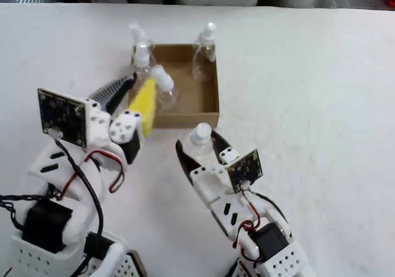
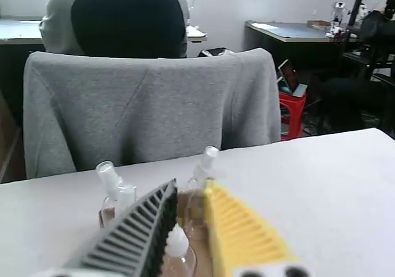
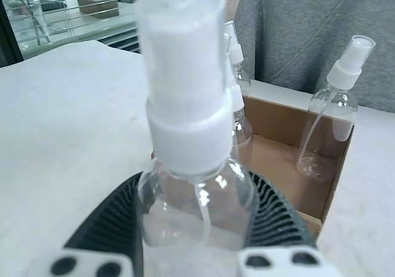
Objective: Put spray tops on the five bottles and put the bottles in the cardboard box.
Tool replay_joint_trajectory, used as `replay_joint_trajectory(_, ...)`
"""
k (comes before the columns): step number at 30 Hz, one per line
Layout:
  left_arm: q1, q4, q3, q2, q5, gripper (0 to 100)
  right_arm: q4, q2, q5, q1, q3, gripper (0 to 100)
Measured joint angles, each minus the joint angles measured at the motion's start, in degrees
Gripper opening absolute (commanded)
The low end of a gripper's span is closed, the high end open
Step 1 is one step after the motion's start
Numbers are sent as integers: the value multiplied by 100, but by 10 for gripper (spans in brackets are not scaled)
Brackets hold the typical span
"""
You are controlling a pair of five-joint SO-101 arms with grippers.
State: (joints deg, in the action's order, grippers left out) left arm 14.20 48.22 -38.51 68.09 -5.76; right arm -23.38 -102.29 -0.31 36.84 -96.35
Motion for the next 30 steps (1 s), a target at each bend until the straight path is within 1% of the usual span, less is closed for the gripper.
replay_joint_trajectory(4, -448, 448, 0, 0, 0, 18, 0, 0, 0, -202, 0, 16)
replay_joint_trajectory(7, -774, 958, 0, 0, 0, 22, 26, 0, 0, -466, 0, 16)
replay_joint_trajectory(9, -941, 1160, -114, 35, 0, 22, 176, 0, 0, -589, 0, 16)
replay_joint_trajectory(12, -1143, 1143, -774, 413, 0, 22, 484, 0, 0, -809, 0, 16)
replay_joint_trajectory(14, -1275, 905, -1468, 835, 0, 22, 615, 0, 0, -905, 0, 16)
replay_joint_trajectory(17, -1486, 501, -2699, 1741, 0, 22, 624, 0, 0, -1011, 132, 16)
replay_joint_trajectory(22, -1714, 352, -4466, 3402, 0, 22, 624, -9, 0, -1020, 396, 16)
replay_joint_trajectory(25, -1881, 334, -4932, 3525, 0, 22, 624, -9, 0, -1046, 545, 16)
replay_joint_trajectory(30, -1978, 316, -5187, 3525, 0, 23, 624, -9, 0, -1196, 844, 16)
